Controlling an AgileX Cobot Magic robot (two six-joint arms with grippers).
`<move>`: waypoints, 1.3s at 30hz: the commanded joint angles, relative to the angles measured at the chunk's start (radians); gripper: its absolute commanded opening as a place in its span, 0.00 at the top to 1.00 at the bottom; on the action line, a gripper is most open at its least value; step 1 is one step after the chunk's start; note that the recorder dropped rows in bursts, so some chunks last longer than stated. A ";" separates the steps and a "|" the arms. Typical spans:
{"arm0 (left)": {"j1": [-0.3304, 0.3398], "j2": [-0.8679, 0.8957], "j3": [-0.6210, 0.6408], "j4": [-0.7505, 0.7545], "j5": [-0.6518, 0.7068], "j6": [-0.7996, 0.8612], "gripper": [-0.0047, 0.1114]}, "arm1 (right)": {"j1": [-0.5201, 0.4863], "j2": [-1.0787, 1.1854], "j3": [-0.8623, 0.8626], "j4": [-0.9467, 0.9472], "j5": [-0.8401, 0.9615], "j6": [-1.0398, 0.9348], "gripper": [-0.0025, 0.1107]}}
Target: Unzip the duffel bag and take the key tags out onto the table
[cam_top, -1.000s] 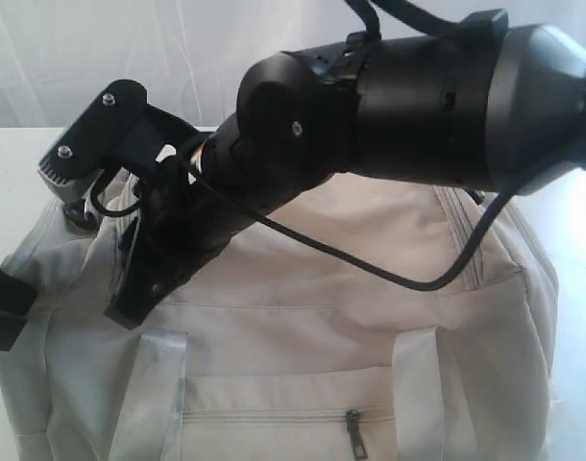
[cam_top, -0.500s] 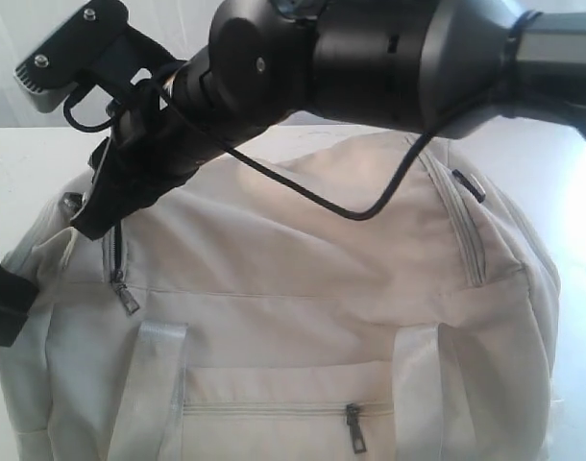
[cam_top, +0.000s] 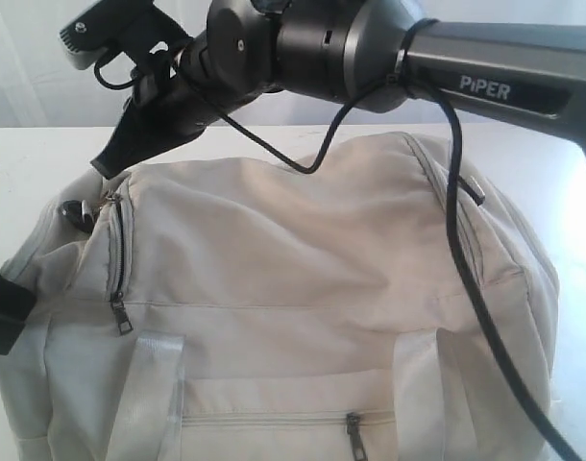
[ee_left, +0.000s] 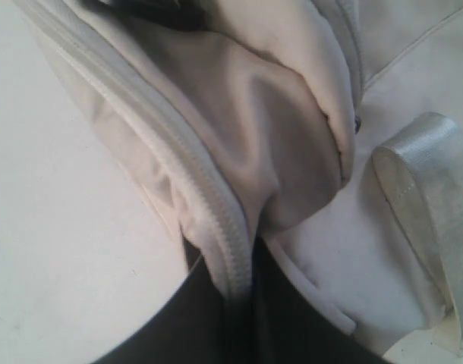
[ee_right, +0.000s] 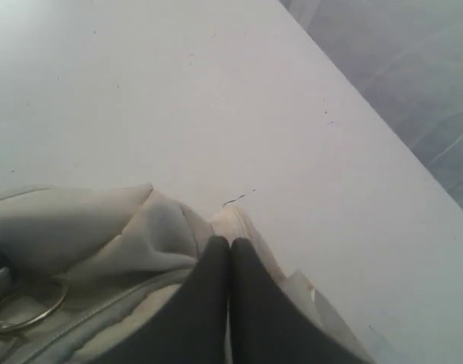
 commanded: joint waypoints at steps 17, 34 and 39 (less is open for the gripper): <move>-0.002 -0.006 0.007 -0.017 0.070 0.004 0.96 | -0.037 0.142 -0.346 0.325 0.576 -0.015 0.69; -0.002 -0.006 0.007 -0.017 0.070 0.004 0.96 | -0.042 0.227 -0.353 0.376 0.554 0.012 0.59; -0.002 -0.006 0.007 -0.017 0.070 0.004 0.96 | -0.042 0.241 -0.353 0.380 0.599 0.012 0.59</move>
